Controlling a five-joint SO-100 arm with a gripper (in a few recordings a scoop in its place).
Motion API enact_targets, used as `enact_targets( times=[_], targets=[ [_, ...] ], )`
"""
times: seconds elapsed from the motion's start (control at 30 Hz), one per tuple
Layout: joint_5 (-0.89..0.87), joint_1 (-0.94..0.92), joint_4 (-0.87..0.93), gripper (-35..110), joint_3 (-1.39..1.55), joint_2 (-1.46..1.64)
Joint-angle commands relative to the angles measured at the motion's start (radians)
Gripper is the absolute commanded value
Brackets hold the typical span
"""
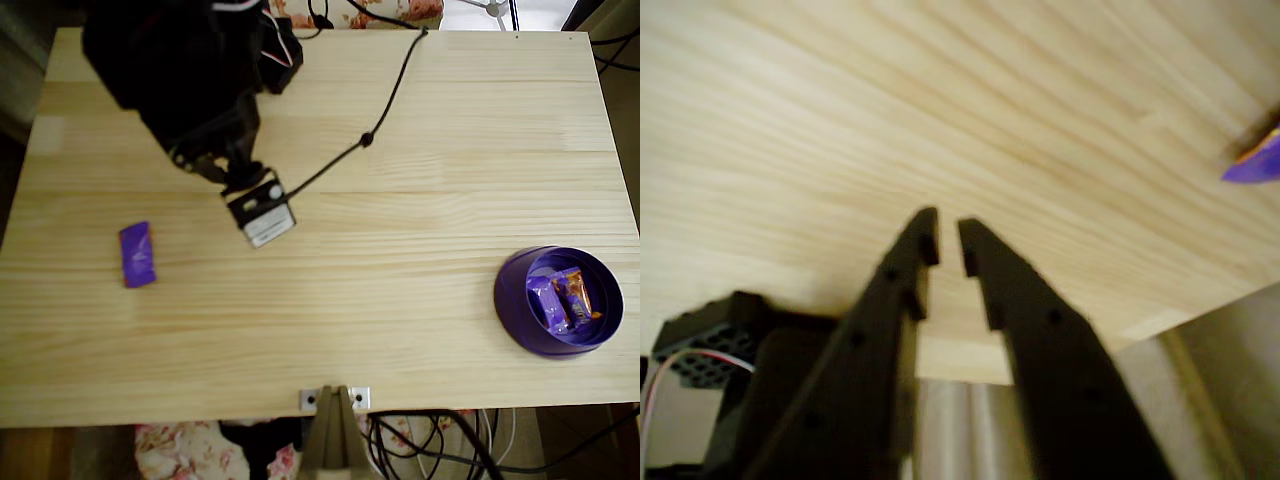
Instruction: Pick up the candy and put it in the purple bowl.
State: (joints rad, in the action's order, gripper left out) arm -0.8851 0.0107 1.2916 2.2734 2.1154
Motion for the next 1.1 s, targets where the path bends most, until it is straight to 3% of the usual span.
enact_targets(
  times=[0.0,0.17,0.63,1.07],
  targets=[
    [-0.021,-0.063,-0.015,0,-0.196,-0.126],
    [-0.054,-0.147,-0.12,2,-0.262,-0.215],
    [-0.117,-0.367,-0.098,17,-0.511,-0.454],
    [-0.12,-0.397,-0.117,23,-0.558,-0.56]
  ],
)
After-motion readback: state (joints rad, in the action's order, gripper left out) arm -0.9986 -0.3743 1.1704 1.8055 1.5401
